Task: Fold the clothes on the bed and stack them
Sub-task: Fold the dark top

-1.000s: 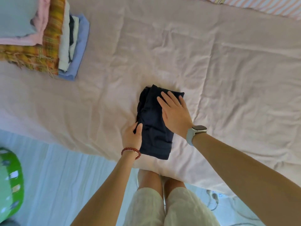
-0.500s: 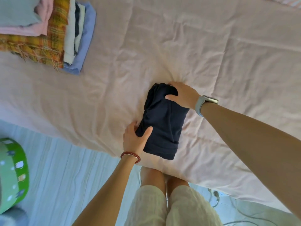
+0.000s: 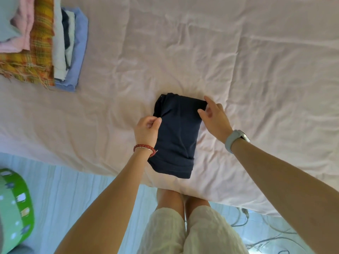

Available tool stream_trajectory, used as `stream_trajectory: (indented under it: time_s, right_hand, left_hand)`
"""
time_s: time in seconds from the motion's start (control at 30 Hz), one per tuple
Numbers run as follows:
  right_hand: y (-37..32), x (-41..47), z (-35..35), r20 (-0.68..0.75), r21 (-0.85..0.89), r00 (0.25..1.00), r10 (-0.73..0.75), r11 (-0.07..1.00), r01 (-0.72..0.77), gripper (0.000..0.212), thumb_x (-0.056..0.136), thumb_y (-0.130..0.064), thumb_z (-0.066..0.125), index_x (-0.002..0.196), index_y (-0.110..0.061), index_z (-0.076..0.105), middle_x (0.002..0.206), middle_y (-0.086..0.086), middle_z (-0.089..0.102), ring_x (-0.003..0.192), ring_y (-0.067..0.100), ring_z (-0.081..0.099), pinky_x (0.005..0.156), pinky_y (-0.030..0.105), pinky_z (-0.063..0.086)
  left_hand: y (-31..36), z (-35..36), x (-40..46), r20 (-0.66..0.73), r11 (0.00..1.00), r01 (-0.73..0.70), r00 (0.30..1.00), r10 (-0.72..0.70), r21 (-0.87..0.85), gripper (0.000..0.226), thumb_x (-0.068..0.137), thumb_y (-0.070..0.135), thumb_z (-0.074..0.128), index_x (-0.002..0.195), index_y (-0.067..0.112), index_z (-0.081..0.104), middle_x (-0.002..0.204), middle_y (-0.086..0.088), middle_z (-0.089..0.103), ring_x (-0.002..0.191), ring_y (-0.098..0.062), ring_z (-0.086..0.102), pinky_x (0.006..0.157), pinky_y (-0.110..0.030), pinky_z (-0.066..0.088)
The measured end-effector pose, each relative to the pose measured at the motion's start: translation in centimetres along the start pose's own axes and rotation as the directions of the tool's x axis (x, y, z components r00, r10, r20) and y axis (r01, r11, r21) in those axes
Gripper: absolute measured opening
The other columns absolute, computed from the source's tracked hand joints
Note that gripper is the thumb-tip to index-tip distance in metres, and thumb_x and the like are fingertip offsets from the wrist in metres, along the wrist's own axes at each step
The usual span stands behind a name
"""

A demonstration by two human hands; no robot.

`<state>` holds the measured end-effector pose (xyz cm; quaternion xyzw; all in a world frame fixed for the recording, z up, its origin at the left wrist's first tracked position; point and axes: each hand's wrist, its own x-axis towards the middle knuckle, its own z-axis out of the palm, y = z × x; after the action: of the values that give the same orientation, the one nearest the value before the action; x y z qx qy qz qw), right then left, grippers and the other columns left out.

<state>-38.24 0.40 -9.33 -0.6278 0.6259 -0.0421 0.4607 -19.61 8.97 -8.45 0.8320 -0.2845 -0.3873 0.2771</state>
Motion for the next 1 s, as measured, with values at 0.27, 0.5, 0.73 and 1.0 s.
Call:
stream_trajectory:
  time_s: [0.27, 0.5, 0.73, 1.0]
  right_hand:
    - [-0.9, 2.0, -0.3, -0.037, -0.046, 0.998, 0.059, 0.997, -0.061, 0.029, 0.094, -0.026, 0.044, 0.122, -0.022, 0.051, 0.106, 0.000, 0.042, 0.082, 0.024, 0.051, 0.073, 0.030, 0.040]
    - [-1.3, 1.8, -0.3, -0.026, -0.015, 0.999, 0.044, 0.999, -0.044, 0.026, 0.096, -0.029, 0.042, 0.118, -0.024, 0.055, 0.110, 0.000, 0.045, 0.085, 0.024, 0.054, 0.084, 0.037, 0.046]
    - [-1.1, 2.2, -0.5, -0.059, -0.139, 0.996, 0.064, 0.988, -0.072, 0.022, 0.098, -0.022, 0.037, 0.112, -0.016, 0.053, 0.111, 0.006, 0.049, 0.086, 0.030, 0.053, 0.071, 0.033, 0.039]
    - [-1.0, 2.0, -0.5, -0.103, 0.061, 0.991, 0.083, 0.995, -0.077, 0.030, 0.096, -0.023, 0.041, 0.125, -0.020, 0.049, 0.118, 0.002, 0.052, 0.097, 0.022, 0.054, 0.081, 0.031, 0.042]
  left_hand:
    - [0.7, -1.9, 1.0, 0.089, 0.992, 0.108, 0.991, -0.102, -0.069, 0.013, 0.091, 0.019, 0.056, 0.081, 0.012, 0.057, 0.076, 0.005, 0.055, 0.072, -0.008, 0.051, 0.065, -0.018, 0.044]
    - [6.1, 1.4, 5.9, 0.095, 1.000, 0.012, 0.995, -0.014, 0.020, 0.017, 0.087, 0.027, 0.060, 0.094, 0.013, 0.068, 0.093, 0.002, 0.065, 0.089, -0.012, 0.057, 0.083, -0.025, 0.047]
    - [6.4, 0.9, 7.3, 0.146, 0.961, -0.099, 0.987, 0.062, 0.260, 0.019, 0.093, 0.015, 0.050, 0.092, 0.005, 0.067, 0.086, 0.000, 0.057, 0.085, -0.016, 0.050, 0.075, -0.024, 0.043]
    - [5.2, 0.2, 6.9, 0.100, 0.995, 0.100, 0.990, -0.098, -0.008, 0.024, 0.094, 0.020, 0.049, 0.109, 0.004, 0.060, 0.091, -0.006, 0.063, 0.074, -0.015, 0.057, 0.072, -0.024, 0.049]
